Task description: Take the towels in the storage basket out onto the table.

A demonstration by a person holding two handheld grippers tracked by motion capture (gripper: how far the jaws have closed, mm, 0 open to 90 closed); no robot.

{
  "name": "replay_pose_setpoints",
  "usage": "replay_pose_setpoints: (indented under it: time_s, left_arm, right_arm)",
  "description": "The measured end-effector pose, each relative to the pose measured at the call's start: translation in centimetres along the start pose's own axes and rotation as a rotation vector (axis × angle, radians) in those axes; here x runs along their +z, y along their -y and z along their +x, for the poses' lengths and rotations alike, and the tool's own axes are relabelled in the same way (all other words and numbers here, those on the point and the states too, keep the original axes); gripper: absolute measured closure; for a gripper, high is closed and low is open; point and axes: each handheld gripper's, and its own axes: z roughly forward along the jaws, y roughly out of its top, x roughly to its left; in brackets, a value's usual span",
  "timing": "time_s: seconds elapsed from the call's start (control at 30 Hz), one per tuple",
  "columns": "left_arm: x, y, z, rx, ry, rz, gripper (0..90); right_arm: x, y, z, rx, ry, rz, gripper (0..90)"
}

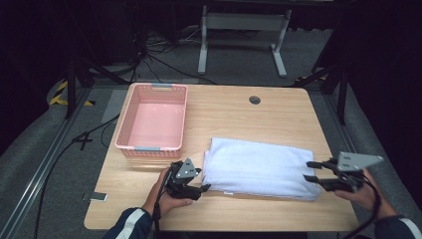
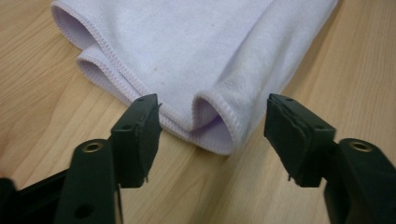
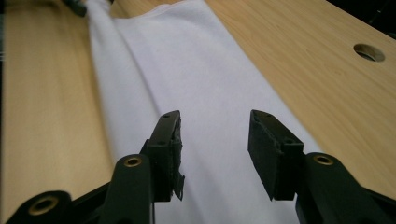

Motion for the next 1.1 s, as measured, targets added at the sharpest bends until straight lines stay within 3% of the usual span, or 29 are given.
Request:
replay_pose_setpoints:
  time_s: [0.03,0.07,0.1,0.13,0.17,0.23,0.27,0.3,0.33,0.37,0.43,0.5,0.57,0.67,0.73,0.8,1.0,1.03,1.1]
  left_arm:
    - [0.7,-0.2,-0.2,0.009,0.007,0.02,44.2]
    - [0.7,-0.2,-0.2,0.009,0.007,0.02,44.4]
    - [1.0,-0.3,-0.3,0.024,0.016,0.045,44.4]
    - [1.2,-0.3,-0.4,0.034,0.021,0.043,55.2]
    - [1.5,-0.3,-0.7,0.049,0.013,0.056,55.2]
    - [1.7,-0.2,-1.1,0.071,0.009,0.084,65.3]
    - [1.7,-0.2,-1.2,0.085,0.006,0.086,66.0]
    - [1.7,-0.1,-1.3,0.091,-0.002,0.089,68.9]
    - [1.6,-0.1,-1.3,0.098,-0.012,0.097,69.0]
    - [1.5,-0.1,-1.5,0.115,-0.009,0.095,69.0]
    - [1.3,0.2,-1.8,0.141,-0.007,0.106,69.7]
    - [1.0,0.5,-1.9,0.126,-0.019,0.1,66.2]
    - [0.7,0.8,-1.7,0.078,-0.06,0.098,56.1]
    - [0.5,1.5,-1.3,-0.017,-0.094,0.097,40.1]
    - [0.7,1.7,-1.0,-0.064,-0.097,0.102,29.9]
    - [1.0,1.7,-1.1,-0.109,-0.091,0.099,23.3]
    - [1.9,1.4,-1.2,-0.135,-0.103,0.1,17.3]
    - [2.1,1.2,-1.3,-0.132,-0.102,0.095,17.0]
    - [2.6,0.9,-1.5,-0.107,-0.129,0.105,16.2]
  right_arm:
    - [2.4,-2.0,-0.4,-0.003,-0.034,0.015,50.0]
    - [2.4,-2.0,-0.4,-0.003,-0.034,0.015,50.0]
    - [4.1,-3.2,-0.8,0.0,-0.037,0.033,47.9]
    - [7.4,-5.5,-1.5,0.008,-0.053,0.067,45.9]
    - [7.4,-5.5,-1.5,0.008,-0.053,0.067,45.9]
    - [10.8,-7.4,-1.9,0.007,-0.072,0.079,44.7]
    - [12.9,-8.5,-2.2,0.012,-0.098,0.093,44.1]
    - [16.2,-9.9,-2.4,0.012,-0.113,0.127,42.3]
    - [17.3,-10.3,-2.6,0.006,-0.115,0.134,41.5]
    - [17.3,-10.3,-2.6,0.006,-0.115,0.134,41.5]
    - [20.0,-11.1,-2.6,0.034,-0.145,0.174,39.1]
    - [22.4,-11.6,-2.7,0.04,-0.154,0.196,39.1]
    - [23.9,-11.8,-2.6,0.049,-0.199,0.221,37.0]
    - [25.8,-12.1,-2.1,0.03,-0.229,0.282,34.3]
    - [26.7,-12.4,-1.5,0.008,-0.253,0.297,32.6]
    - [27.6,-12.5,-1.1,-0.03,-0.245,0.337,29.6]
    - [28.6,-12.6,-1.2,-0.045,-0.221,0.357,19.2]
    - [28.7,-12.6,-1.2,-0.025,-0.221,0.367,16.7]
    - [28.9,-12.7,-1.3,-0.029,-0.212,0.381,14.2]
